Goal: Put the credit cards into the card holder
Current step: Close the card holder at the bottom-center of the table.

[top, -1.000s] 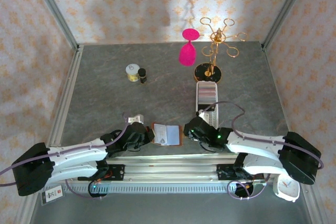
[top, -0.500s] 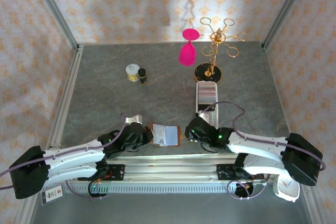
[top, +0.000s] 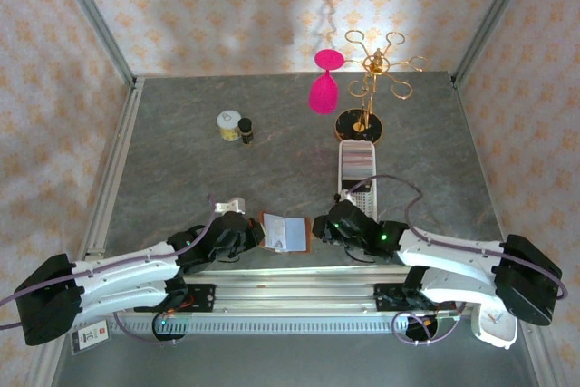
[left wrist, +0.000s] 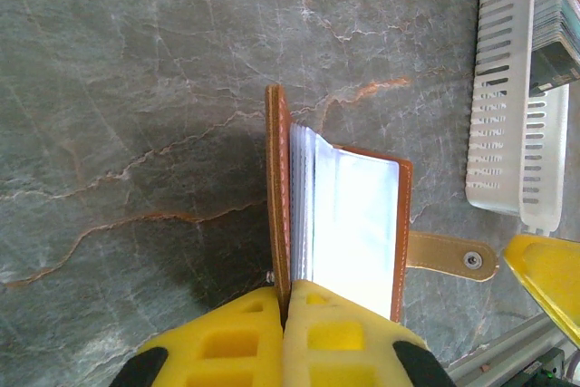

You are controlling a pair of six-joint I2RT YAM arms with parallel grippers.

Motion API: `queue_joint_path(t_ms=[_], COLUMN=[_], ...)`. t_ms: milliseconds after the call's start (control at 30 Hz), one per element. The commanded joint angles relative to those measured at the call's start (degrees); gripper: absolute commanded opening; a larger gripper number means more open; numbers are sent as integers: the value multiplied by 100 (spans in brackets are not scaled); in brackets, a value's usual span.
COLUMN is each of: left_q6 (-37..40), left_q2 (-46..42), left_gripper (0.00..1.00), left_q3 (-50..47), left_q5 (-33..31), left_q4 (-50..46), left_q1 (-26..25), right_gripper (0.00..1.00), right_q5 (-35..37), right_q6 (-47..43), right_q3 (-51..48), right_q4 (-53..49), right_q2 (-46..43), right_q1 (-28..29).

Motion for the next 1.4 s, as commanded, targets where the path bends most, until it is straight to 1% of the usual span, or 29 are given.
queue_joint_path(t_ms=[0,167,267,333,567,667,733,767,800,867,933,967,1000,1167,1367], left_q6=[55,54,43,43,47,78,150,175,217,239,332,352,399,530,470], left_q2=[-65,-66,-74,-88,-114,-135,-153,-169,-184,-211,-186,-152,-102,243,858], left_gripper=[2,2,2,2,2,2,6,9,14,28,38,42,43,44,41], left_q3=[-39,-34,-48,-48,-48,-30,-5,9,14,30,43,80,150,497,593], left_q5=[-157,-145,-149,-149,-125,-101,-89,-71,-30,12,113,138,175,285,408], left_q4=[-195,-216,-228,-222,-236,-193,-153,-129,-61,90,367,445,541,959,1958], left_q1=[-29,-34,-37,-30,-33,-37,-29,-29,-35,-38,-38,-40,-38,-72,-340], right_gripper=[30,24,19,13,10,5,0,0,0,0,0,0,0,0,0], right_q5=[12,61,127,141,111,91,63,51,28,-39,-79,-92,-107,-186,-160], right_q6=[-79,-83,-71,-70,-83,-83,-79,-70,-66,-74,-57,-44,-40,-4,80], right_q3=[57,68,58,37,-37,-50,-51,-52,-52,-60,-83,-102,-126,-244,-363], right_q4=[-110,-111,-138,-144,-120,-103,-90,-94,-90,-46,15,47,98,307,468], right_q2=[166,214,158,124,145,148,170,168,181,201,225,227,229,245,170], right_q1=[23,30,28,31,22,25,26,31,27,24,28,26,26,23,30])
